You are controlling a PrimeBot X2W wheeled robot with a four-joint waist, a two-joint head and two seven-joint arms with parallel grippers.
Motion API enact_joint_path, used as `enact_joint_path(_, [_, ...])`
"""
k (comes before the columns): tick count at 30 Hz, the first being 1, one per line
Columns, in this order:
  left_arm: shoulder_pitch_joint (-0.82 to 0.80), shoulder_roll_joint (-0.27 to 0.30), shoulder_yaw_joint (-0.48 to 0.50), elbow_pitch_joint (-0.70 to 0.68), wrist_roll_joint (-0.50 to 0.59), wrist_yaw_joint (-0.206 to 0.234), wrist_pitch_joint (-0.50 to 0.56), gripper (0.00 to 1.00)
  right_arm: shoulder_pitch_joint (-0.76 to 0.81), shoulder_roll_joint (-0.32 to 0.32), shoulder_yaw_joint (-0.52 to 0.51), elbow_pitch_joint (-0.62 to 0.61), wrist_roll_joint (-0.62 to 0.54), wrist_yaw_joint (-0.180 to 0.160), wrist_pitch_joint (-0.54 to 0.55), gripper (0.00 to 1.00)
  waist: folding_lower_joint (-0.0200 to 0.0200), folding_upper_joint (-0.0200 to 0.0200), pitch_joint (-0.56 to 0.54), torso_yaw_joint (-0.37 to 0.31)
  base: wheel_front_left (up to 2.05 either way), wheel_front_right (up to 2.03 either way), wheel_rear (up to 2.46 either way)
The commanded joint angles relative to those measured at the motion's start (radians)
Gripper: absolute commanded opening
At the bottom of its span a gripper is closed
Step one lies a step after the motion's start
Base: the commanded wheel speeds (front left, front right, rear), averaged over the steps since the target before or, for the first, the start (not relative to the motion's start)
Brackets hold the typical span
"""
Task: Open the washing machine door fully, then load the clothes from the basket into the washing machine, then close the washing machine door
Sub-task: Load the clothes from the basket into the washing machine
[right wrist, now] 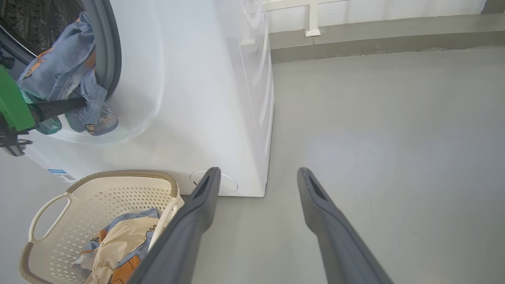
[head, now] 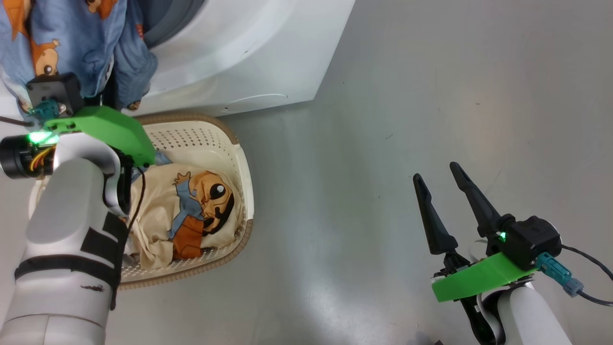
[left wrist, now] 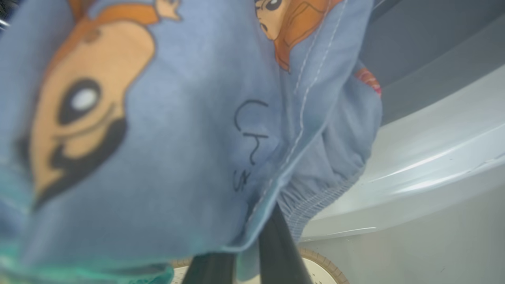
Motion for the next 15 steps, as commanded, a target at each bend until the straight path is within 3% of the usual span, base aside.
enact_joint_path(1, [-0.027,0.038,0.013,-0.012,0.008,-0.004,-0.012,0.0,0.004,0.005,0.023,-0.018,0.009,0.009,-0.005,1.0,0.0001,-0.0001,0.0,-0.001,0.0,0.0,0.0])
enact_joint_path(7, [-0.045,0.049,0.001,0.005,0.014,-0.002,-0.019,0.0,0.011,0.005,0.015,-0.02,0.015,0.009,-0.005,1.0,0.0001,-0.0001,-0.001,0.005,0.0,0.0,0.0])
enact_joint_path(15, [-0.096,0.08,-0.005,-0.05,0.022,0.031,0.029,0.0,0.015,0.005,0.021,-0.016,0.03,0.009,-0.005,1.0,0.0001,-0.0001,-0.002,0.004,0.0,0.0,0.0])
